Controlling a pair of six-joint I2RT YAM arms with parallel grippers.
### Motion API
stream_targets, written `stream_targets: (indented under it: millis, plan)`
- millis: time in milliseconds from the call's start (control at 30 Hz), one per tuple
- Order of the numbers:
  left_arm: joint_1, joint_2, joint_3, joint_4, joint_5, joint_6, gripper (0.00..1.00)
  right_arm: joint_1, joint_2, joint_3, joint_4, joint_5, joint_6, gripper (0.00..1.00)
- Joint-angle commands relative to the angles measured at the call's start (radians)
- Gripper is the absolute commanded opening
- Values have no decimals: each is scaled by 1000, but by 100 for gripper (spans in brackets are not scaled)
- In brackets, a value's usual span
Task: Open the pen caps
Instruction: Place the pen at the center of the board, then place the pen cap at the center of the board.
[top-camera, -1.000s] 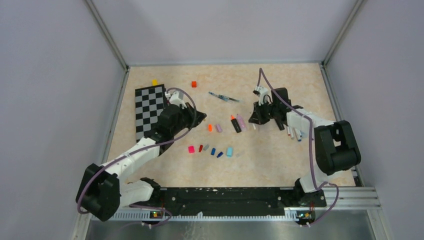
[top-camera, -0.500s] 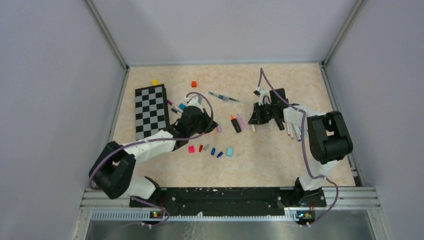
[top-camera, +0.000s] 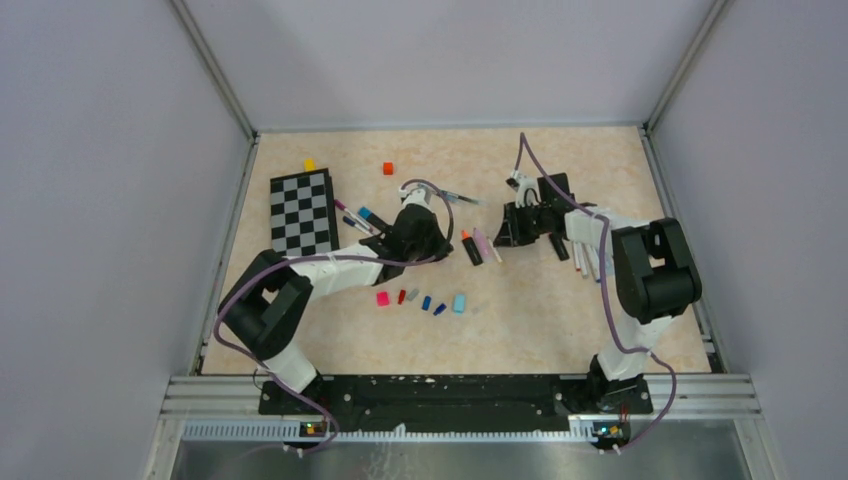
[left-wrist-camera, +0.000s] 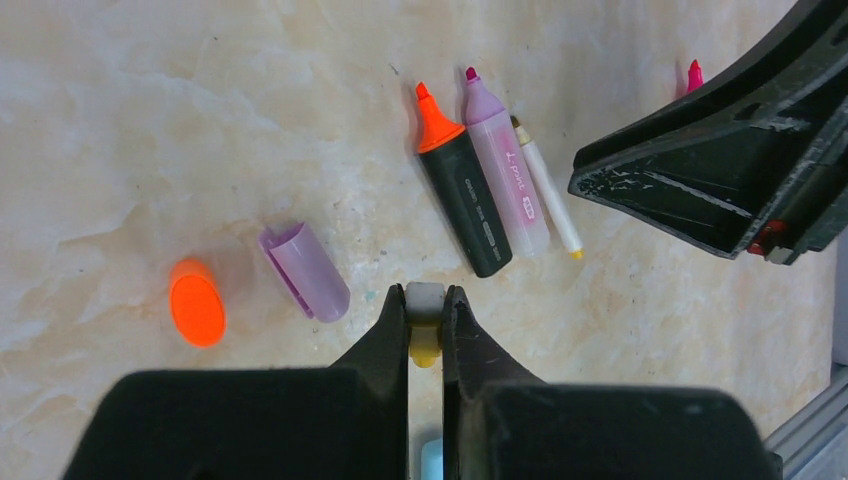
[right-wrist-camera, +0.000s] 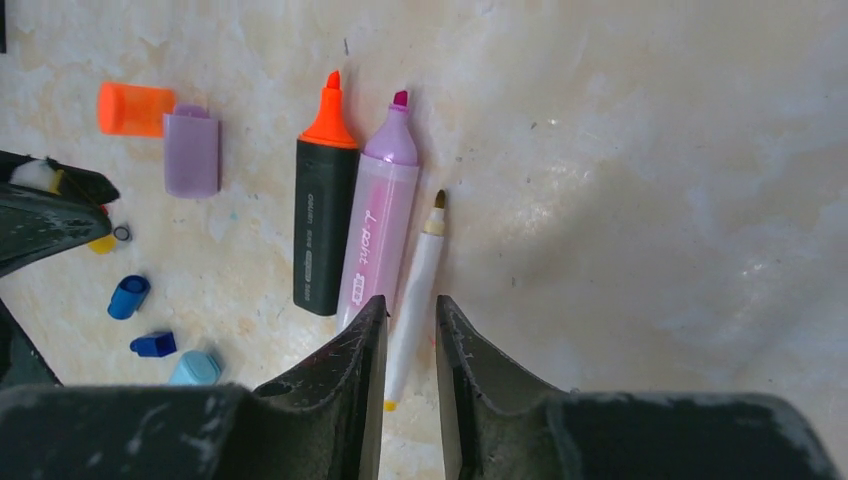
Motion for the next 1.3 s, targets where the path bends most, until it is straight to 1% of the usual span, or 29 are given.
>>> stream_targets:
  millis: [0,100,267,600,667,733,833,967,1000,1267]
  plan:
    - [-4,51,78,-19,-13,27,2,-7,2,57,-18,-29,-6,24]
    - [-4,88,107,-39,-17,32,4,-9,-3,60,-22,-36,-11,26]
    - [-4,132,137,-58,-24,45,10,-15,-7,67,-33,-49,-18,26]
    - [-4,201,196,-113,-58,55,14,-33,-22,69,-41,-71,-20,27]
    - [-5,207,203,-155,-67,49,15,-35,-24,71,-46,-74,-24,27]
    - [-4,205,205,-168,-78,45,17,-35,-26,75,-54,-75,-33,27]
    - [-4,199,208,-182,-90,45,25,-36,-30,87,-74,-78,-49,27]
    - [-4,193,213,-193,-94,50,29,-36,-44,84,-77,-76,-50,27]
    - [-4,191,213,-195,-96,48,34,-36,-49,85,-78,-75,-74,27]
    - [-4,137,202,-207,-116,46,35,-36,-105,77,-87,-66,-124,29]
